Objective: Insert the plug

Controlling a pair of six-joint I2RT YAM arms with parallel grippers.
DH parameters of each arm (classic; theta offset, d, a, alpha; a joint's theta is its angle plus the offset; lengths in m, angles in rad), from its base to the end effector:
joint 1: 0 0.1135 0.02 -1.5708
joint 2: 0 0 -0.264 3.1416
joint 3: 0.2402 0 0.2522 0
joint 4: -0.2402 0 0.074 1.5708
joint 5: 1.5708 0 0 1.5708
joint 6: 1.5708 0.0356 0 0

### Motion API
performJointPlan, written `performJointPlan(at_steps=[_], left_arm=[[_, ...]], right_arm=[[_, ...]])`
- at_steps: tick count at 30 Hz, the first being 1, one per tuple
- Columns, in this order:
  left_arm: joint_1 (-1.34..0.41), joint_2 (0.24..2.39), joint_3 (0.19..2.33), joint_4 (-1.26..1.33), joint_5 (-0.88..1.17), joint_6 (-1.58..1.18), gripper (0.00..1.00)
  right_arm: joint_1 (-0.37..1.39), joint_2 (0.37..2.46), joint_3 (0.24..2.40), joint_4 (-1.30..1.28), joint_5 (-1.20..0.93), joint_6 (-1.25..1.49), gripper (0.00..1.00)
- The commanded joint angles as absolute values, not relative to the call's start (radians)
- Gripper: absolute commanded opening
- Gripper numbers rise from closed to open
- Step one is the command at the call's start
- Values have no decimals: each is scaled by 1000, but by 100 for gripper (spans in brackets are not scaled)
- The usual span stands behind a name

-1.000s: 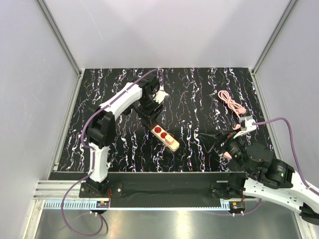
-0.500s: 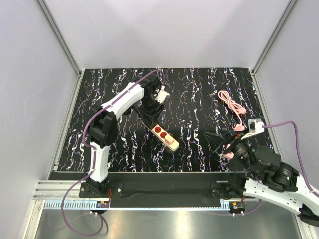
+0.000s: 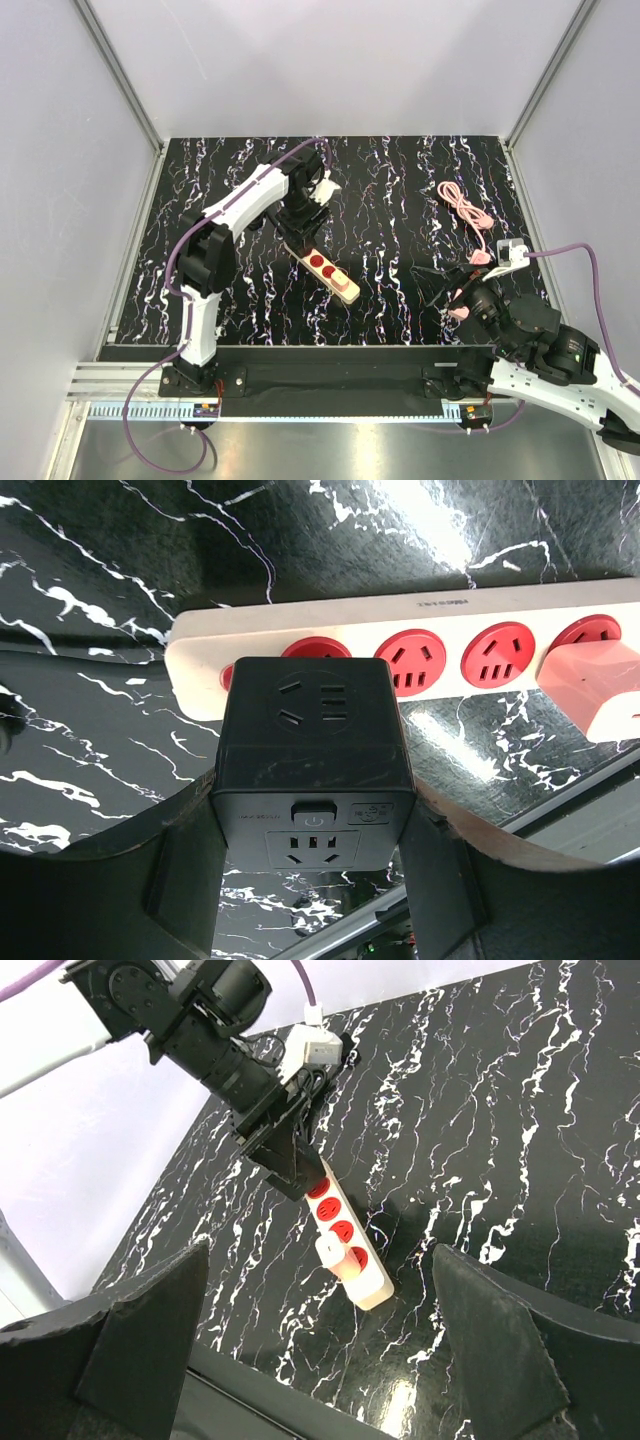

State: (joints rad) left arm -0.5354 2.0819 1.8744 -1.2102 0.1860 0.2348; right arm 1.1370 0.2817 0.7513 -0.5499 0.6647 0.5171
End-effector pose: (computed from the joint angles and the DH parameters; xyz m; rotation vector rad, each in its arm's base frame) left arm 0.3560 -0.2188 0.2443 1.1478 2.7745 -0.3114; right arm 0.0449 0.0447 0.3431 -0.0027 1.6830 0.7143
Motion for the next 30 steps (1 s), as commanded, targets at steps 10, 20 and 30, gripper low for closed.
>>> performJointPlan(at_steps=[10,20,30], left_arm=[[-485,1721,1752,-959,253,-27,0],[-301,1581,1506,-762,261,-169,0],[-298,1945,1772,-706,364,-112,0]], right_arm=[[1141,486,799,-661,746,634,100],[1127,947,925,-623,490,675,66],[1126,1108,733,-306,197,917,12]])
